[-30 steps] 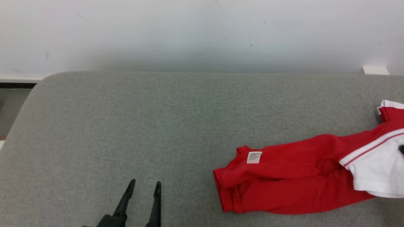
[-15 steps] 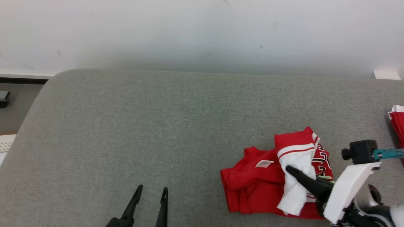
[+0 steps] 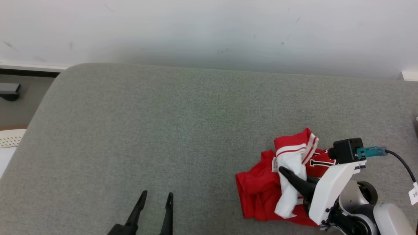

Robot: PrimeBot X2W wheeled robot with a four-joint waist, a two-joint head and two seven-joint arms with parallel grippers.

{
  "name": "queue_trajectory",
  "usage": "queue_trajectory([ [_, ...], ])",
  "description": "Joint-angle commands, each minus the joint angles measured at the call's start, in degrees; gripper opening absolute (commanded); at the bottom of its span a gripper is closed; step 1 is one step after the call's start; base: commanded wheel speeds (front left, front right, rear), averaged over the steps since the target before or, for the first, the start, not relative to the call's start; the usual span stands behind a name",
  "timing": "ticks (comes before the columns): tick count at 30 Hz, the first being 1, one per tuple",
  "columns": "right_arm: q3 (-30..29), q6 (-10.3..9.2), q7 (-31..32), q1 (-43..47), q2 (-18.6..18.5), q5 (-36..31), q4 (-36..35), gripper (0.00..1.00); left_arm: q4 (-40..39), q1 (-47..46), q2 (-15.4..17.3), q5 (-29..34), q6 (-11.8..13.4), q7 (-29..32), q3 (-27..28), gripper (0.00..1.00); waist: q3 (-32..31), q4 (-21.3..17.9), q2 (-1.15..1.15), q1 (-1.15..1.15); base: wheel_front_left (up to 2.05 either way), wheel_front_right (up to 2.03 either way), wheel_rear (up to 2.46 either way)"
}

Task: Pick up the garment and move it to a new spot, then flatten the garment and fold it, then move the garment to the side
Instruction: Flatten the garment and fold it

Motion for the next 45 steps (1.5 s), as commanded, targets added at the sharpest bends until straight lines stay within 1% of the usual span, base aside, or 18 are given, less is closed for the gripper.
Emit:
queue_trajectory([
  [1,0.41,0.1,-0.12,-0.55,0.35,-0.2,-0.01,1.0,0.05,-0.58,0.14,-0.33,0.17,-0.01,-0.06,1.0,0.04,0.06,0.0,-0.01,0.0,0.0,0.0],
  [3,1.53,0.1,-0.25,-0.81,0.55,-1.0,-0.54,1.0,0.05,-0.61,0.14,-0.42,0.25,-0.01,-0.07,1.0,0.06,0.06,0.0,-0.01,0.0,0.0,0.0],
  [6,3.73,0.1,-1.12,-0.64,0.87,-0.05,-2.27,1.0,0.05,-0.59,0.14,-0.5,0.27,-0.01,0.14,1.0,0.0,-0.05,0.0,-0.01,0.0,0.0,0.0],
  [8,3.83,0.1,-2.87,-0.15,1.2,1.04,-3.58,1.0,0.04,-0.55,0.14,-0.64,0.32,-0.01,0.41,1.0,-0.19,-0.17,0.0,-0.01,0.0,0.0,0.0],
  [13,2.88,0.1,-10.75,1.66,2.32,5.03,-8.43,1.0,-0.42,-0.23,0.14,-0.75,0.48,-0.01,0.69,1.0,-0.93,-0.25,0.0,-0.01,0.0,0.0,0.0],
  [15,2.06,0.1,-14.38,2.65,2.38,5.35,-11.09,1.0,-0.62,0.13,0.15,-0.59,0.49,-0.01,1.05,1.0,-1.26,-0.36,0.0,-0.01,0.0,0.0,0.0],
  [17,1.04,0.1,-18.37,3.84,1.54,2.43,-13.38,1.0,-0.82,0.46,0.15,0.1,0.36,-0.01,1.45,1.0,-1.56,-0.69,0.0,-0.01,0.0,0.0,0.0],
  [21,-2.26,0.1,-28.03,7.34,-2.69,-5.82,-14.71,1.0,-0.93,0.73,0.14,1.56,-0.39,-0.01,2.21,1.0,-2.59,-1.59,0.0,-0.01,0.0,0.0,0.0],
  [25,-7.8,0.08,-38.07,11.65,-6.17,-12.46,-11.81,1.0,-0.98,1.01,0.15,2.18,-1.0,-0.01,3.06,1.0,-4.03,-2.53,0.0,-0.01,0.0,0.0,0.0],
  [28,-11.1,0.07,-44.77,14.93,-7.39,-15.53,-8.03,1.0,-1.08,1.39,0.15,2.55,-1.27,-0.01,3.5,1.0,-5.12,-3.22,0.0,-0.01,0.0,0.0,0.0],
  [32,-13.7,0.07,-53.26,18.78,-8.62,-18.54,-0.56,1.0,-1.35,1.82,0.15,2.82,-1.41,-0.01,3.71,1.0,-6.38,-3.93,0.0,-0.01,0.0,0.0,0.0],
  [34,-14.2,0.07,-56.62,19.89,-8.26,-20.15,3.87,1.0,-1.17,1.97,0.14,3.24,-1.51,-0.01,3.53,1.0,-6.88,-4.18,0.0,-0.01,0.0,0.0,0.0],
  [35,-14.2,0.07,-56.62,19.89,-8.26,-20.15,3.87,1.0,-1.17,1.97,0.14,3.24,-1.51,-0.01,3.53,1.0,-6.88,-4.18,0.0,-0.01,0.0,0.0,0.0],
  [36,-13.97,0.07,-58.47,20.39,-8.3,-21.75,7.79,1.0,-0.86,2.19,0.15,3.29,-1.46,-0.01,3.57,1.0,-7.29,-4.39,0.0,-0.01,0.0,0.0,0.0],
  [37,-13.91,0.07,-58.9,20.55,-7.5,-21.52,9.44,1.0,-0.38,2.59,0.15,3.49,-1.66,-0.01,3.55,1.0,-7.52,-4.53,0.0,-0.01,0.0,0.0,0.0],
  [39,-13.53,0.07,-59.34,20.86,-7.27,-22.09,11.69,1.0,0.26,3.18,0.16,3.67,-1.87,-0.01,3.84,1.0,-7.98,-4.78,0.0,-0.01,0.0,0.0,0.0],
  [42,-13.5,0.04,-59.32,21.33,-6.15,-22.47,11.76,1.0,0.89,3.54,0.16,3.99,-1.97,-0.01,4.52,1.0,-8.48,-5.15,0.0,-0.01,0.0,0.0,0.0],
  [45,-13.33,0.04,-59.3,22.05,-6.15,-22.51,12.26,1.0,1.03,4.07,0.16,3.79,-1.81,-0.01,4.92,1.0,-8.75,-5.24,0.0,-0.01,0.0,0.0,0.0],
])
